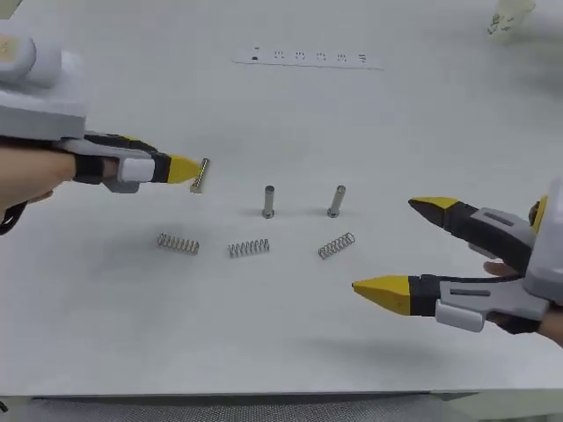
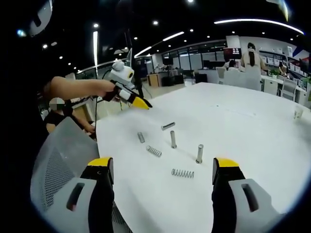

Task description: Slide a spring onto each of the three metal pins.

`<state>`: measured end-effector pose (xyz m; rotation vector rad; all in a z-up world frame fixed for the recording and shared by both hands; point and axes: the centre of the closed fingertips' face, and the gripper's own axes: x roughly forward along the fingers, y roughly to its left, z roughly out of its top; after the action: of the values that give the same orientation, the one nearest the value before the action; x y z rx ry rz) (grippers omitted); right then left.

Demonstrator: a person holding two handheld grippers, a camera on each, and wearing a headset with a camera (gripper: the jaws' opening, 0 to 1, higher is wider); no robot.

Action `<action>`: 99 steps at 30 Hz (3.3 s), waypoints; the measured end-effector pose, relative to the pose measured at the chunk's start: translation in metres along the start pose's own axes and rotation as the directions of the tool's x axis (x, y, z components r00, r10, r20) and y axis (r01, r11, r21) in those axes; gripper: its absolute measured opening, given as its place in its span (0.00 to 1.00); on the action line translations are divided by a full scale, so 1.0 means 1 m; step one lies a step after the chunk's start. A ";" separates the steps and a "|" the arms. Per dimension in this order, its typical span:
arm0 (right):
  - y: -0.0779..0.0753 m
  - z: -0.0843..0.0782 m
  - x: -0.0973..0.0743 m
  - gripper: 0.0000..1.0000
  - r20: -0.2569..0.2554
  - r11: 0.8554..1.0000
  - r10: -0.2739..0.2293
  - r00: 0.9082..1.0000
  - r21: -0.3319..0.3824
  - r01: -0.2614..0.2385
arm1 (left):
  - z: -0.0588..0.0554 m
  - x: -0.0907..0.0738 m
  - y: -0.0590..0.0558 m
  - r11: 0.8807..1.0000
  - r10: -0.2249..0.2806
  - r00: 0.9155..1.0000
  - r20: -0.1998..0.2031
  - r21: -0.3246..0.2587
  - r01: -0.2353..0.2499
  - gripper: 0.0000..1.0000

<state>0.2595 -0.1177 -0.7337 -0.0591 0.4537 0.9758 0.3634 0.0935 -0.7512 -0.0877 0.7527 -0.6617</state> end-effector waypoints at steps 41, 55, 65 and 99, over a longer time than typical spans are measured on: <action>-0.008 -0.016 -0.011 0.82 -0.034 0.999 -0.035 0.999 0.038 0.036 | -0.011 0.088 0.057 0.978 0.079 0.960 -0.267 -0.167 -0.127 0.14; -0.010 -0.019 -0.011 0.82 -0.041 0.998 -0.041 0.998 0.045 0.043 | -0.019 0.096 0.061 0.973 0.103 0.941 -0.323 -0.165 -0.163 0.08; -0.013 -0.020 -0.013 0.82 -0.043 0.998 -0.049 0.998 0.047 0.051 | -0.026 0.099 0.058 0.975 0.113 0.926 -0.359 -0.138 -0.173 0.05; -0.015 -0.017 -0.013 0.80 -0.041 0.998 -0.052 0.998 0.039 0.054 | -0.028 0.094 0.051 0.963 0.115 0.947 -0.302 -0.200 -0.180 0.00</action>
<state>0.2597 -0.1408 -0.7461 -0.0540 0.5063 0.9143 0.4230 0.0833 -0.8444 -0.1426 1.1046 -0.4466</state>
